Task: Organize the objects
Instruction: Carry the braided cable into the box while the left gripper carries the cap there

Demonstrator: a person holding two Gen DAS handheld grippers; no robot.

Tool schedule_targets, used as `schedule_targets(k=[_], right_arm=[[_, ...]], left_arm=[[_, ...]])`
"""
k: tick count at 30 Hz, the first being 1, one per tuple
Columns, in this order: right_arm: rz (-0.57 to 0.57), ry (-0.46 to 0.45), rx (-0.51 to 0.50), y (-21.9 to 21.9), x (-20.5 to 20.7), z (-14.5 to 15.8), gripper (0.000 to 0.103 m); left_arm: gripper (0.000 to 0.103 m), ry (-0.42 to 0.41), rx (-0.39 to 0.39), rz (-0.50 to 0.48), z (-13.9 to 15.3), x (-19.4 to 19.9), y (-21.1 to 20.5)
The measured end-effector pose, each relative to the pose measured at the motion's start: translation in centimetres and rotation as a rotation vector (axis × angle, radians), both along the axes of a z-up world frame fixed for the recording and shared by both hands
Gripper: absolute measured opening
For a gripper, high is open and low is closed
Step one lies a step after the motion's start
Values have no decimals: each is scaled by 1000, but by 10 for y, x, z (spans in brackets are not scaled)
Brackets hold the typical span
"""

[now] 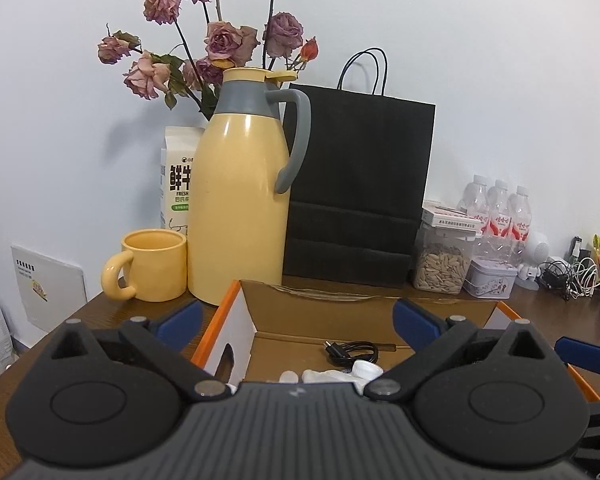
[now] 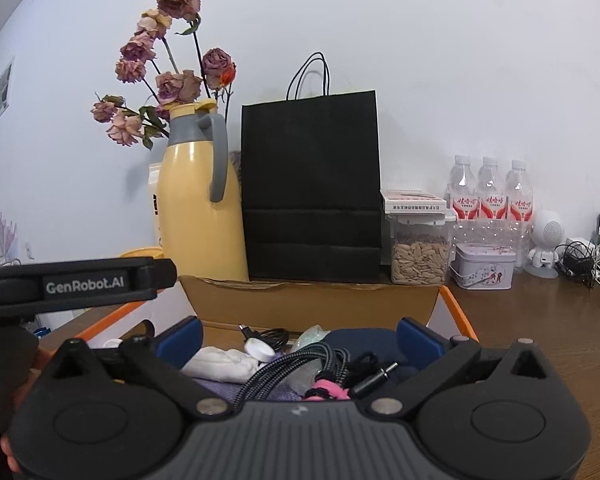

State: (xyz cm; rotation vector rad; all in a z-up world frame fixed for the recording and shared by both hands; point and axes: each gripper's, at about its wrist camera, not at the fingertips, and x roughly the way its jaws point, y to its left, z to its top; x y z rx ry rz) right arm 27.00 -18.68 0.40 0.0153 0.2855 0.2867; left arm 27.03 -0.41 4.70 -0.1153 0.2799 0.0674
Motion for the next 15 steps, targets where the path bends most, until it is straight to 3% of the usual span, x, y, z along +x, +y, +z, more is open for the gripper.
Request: schedule_targets(k=[15], right_arm=[[-31, -55, -2, -27, -40, 3, 103]], left_arm=[[103, -56, 21, -44, -2, -50, 8]])
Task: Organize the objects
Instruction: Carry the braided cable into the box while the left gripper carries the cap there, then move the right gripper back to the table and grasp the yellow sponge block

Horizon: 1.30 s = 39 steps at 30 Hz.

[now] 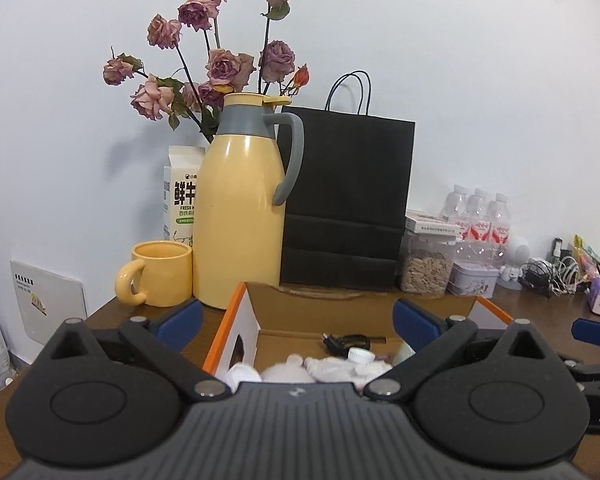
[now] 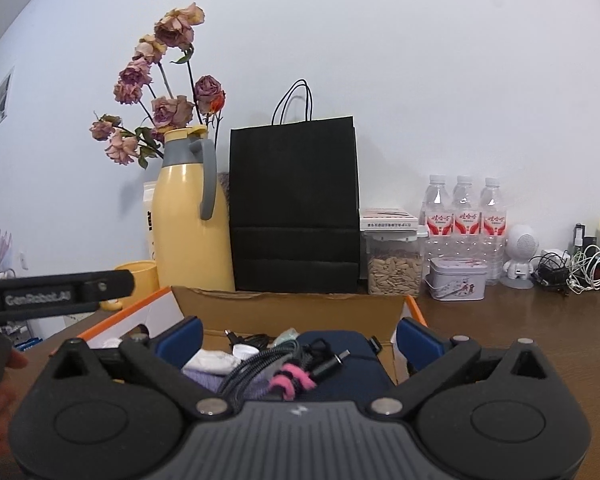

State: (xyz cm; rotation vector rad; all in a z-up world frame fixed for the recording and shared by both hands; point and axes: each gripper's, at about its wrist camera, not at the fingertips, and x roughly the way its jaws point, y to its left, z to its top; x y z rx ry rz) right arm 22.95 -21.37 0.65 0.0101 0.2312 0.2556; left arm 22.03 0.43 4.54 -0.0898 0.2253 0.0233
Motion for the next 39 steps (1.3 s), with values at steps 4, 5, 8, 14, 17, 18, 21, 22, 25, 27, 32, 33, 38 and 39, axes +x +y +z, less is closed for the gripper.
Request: schedule_targets(k=[4, 5, 8, 14, 17, 18, 21, 22, 25, 27, 32, 33, 38, 39], right_arm=[[12, 11, -24, -5, -15, -7, 103], [15, 15, -29, -6, -18, -9, 103], [23, 40, -42, -10, -28, -16, 103], [25, 73, -61, -17, -43, -26, 103], [20, 90, -68, -21, -47, -29, 103], [18, 94, -70, -22, -48, -30, 103], [13, 106, -74, -24, -51, -32, 103], [11, 110, -77, -24, -52, -33, 103], [8, 122, -88, -25, -55, -35, 103], [5, 129, -94, -26, -57, -37, 103], [-6, 151, -86, -33, -63, -38, 103], [-8, 158, -83, -35, -64, -38, 103], [-18, 199, -68, -45, -66, -40, 103], [-20, 208, -67, -47, -66, -40, 103]], left_arm=[[103, 22, 12, -10, -8, -14, 0], [103, 30, 17, -17, -11, -16, 0], [103, 51, 42, -29, -18, -24, -2], [103, 89, 49, -26, -30, -39, 1], [103, 114, 42, -17, -37, -44, 5], [103, 123, 41, -13, -38, -45, 6], [103, 139, 38, -6, -42, -50, 8], [103, 140, 36, -4, -43, -51, 9], [103, 142, 35, 2, -44, -55, 10], [103, 141, 36, 2, -44, -56, 10], [103, 144, 47, -5, -45, -59, 8], [103, 145, 49, -7, -45, -60, 8], [103, 146, 48, -13, -45, -63, 8], [103, 146, 46, -13, -46, -64, 8]])
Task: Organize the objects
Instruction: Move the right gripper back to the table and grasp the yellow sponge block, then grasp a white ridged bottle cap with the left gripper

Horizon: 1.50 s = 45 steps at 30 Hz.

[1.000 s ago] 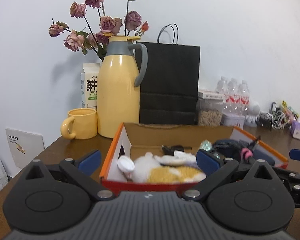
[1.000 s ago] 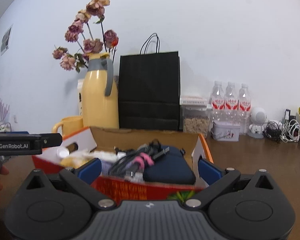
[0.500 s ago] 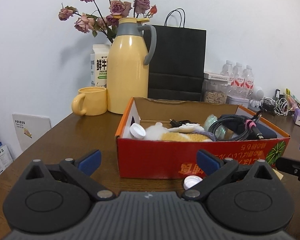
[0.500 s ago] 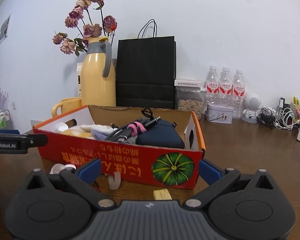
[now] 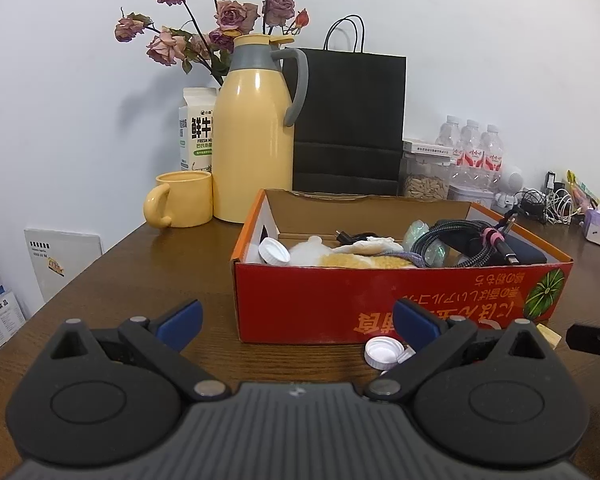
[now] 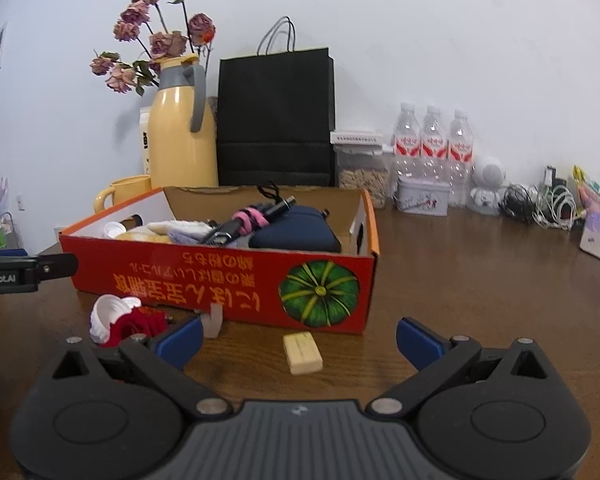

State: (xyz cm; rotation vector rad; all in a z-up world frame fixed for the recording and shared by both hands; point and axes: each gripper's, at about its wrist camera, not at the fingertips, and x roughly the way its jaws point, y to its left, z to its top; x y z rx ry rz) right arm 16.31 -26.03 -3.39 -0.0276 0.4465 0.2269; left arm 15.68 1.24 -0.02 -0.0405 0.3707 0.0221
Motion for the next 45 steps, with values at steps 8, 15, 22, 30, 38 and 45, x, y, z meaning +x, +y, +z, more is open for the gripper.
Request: schedule_targets(k=[8, 15, 22, 30, 38, 45], right_arm=[[-7, 61, -12, -1, 7, -5, 103], [14, 131, -36, 4, 28, -10, 75], [31, 200, -53, 11, 52, -18, 55], [44, 182, -62, 16, 50, -16, 19], [22, 98, -48, 16, 37, -8, 19], [-6, -58, -59, 19, 12, 3, 20]], left_arm=[[103, 9, -3, 1, -1, 1, 1], [103, 8, -5, 0, -1, 1, 0], [103, 13, -2, 1, -1, 1, 0], [103, 21, 3, 4, -2, 3, 0], [103, 40, 9, 12, -4, 6, -1], [103, 75, -2, 25, -6, 11, 2]])
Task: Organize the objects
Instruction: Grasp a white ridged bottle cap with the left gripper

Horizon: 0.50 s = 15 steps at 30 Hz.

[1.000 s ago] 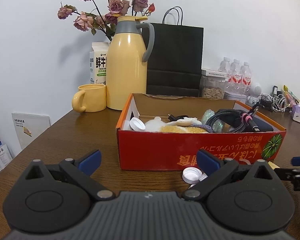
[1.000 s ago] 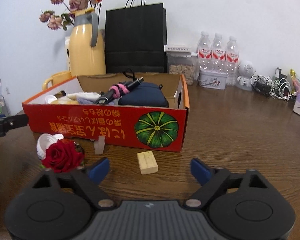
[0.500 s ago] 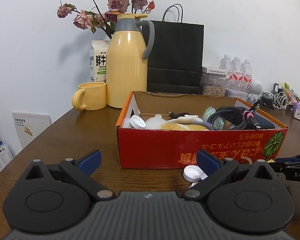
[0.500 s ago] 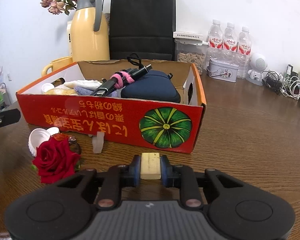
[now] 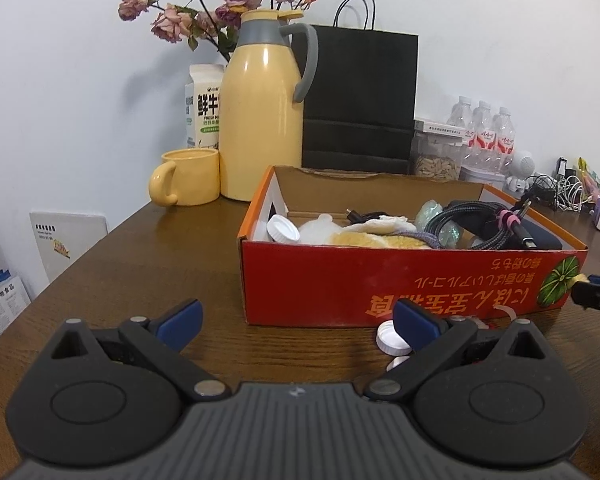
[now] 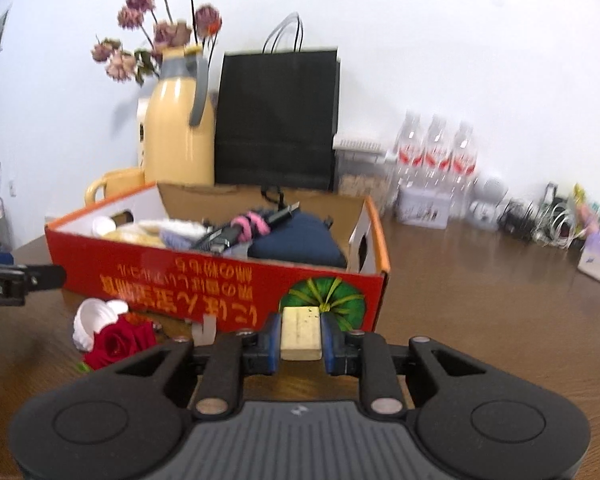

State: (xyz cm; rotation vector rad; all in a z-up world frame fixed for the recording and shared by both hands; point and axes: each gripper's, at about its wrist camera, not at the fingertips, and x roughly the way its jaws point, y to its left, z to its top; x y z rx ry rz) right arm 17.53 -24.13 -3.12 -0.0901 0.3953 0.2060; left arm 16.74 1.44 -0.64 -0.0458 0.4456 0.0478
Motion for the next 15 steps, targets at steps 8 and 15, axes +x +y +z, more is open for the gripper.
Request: schedule_targets(k=[8, 15], right_arm=[[34, -41, 13, 2, -15, 4, 19], [42, -45, 30, 1, -17, 4, 20]], left_arm=[[103, 18, -6, -101, -1, -1, -7], [84, 20, 12, -211, -3, -5, -27]])
